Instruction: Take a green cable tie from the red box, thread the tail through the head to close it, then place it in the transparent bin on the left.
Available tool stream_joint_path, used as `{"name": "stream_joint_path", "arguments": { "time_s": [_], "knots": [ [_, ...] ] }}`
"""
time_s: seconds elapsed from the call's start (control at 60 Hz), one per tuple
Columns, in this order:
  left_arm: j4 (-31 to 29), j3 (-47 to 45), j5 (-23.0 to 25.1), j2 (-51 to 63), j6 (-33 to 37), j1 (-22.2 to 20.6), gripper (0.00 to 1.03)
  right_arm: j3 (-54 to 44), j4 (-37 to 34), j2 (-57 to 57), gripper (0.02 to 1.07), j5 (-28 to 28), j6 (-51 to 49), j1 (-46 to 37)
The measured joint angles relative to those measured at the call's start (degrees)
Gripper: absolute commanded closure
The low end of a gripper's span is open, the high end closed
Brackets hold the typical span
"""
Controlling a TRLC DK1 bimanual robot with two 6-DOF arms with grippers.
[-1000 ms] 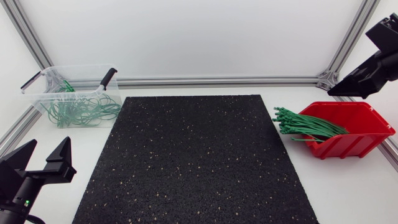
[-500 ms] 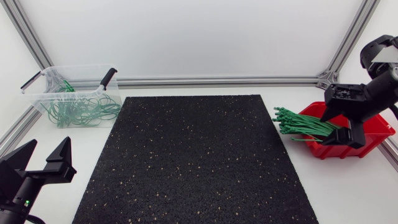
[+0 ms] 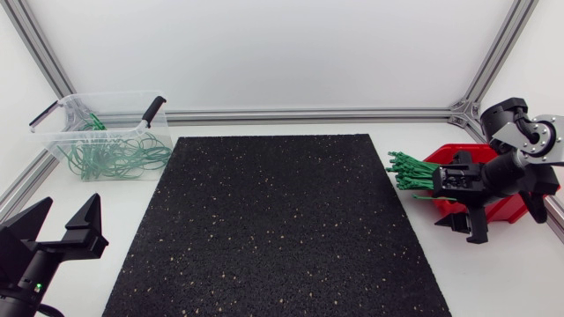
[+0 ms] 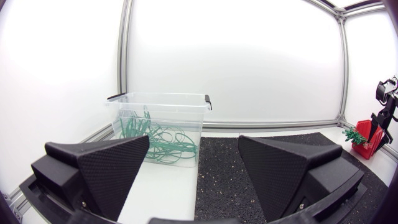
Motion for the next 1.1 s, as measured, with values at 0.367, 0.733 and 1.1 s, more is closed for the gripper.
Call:
{"name": "stream_joint_path", "arguments": {
  "time_s": [0.367, 0.733, 1.1],
  "knots": [
    [0.00, 0.00, 0.00, 0.00, 0.00, 0.00, 0.04, -4.24, 11.04, -0.66, 0.42, 1.42, -0.22, 1.05],
    [0.00, 0.00, 0.00, 0.00, 0.00, 0.00, 0.04, -4.70, 13.94, -0.66, 0.66, 2.64, -1.73, 1.05],
    [0.00, 0.00, 0.00, 0.00, 0.00, -0.11, 0.04, -6.14, 16.26, -0.66, 0.89, 2.97, -3.23, 1.03]
  ]
}}
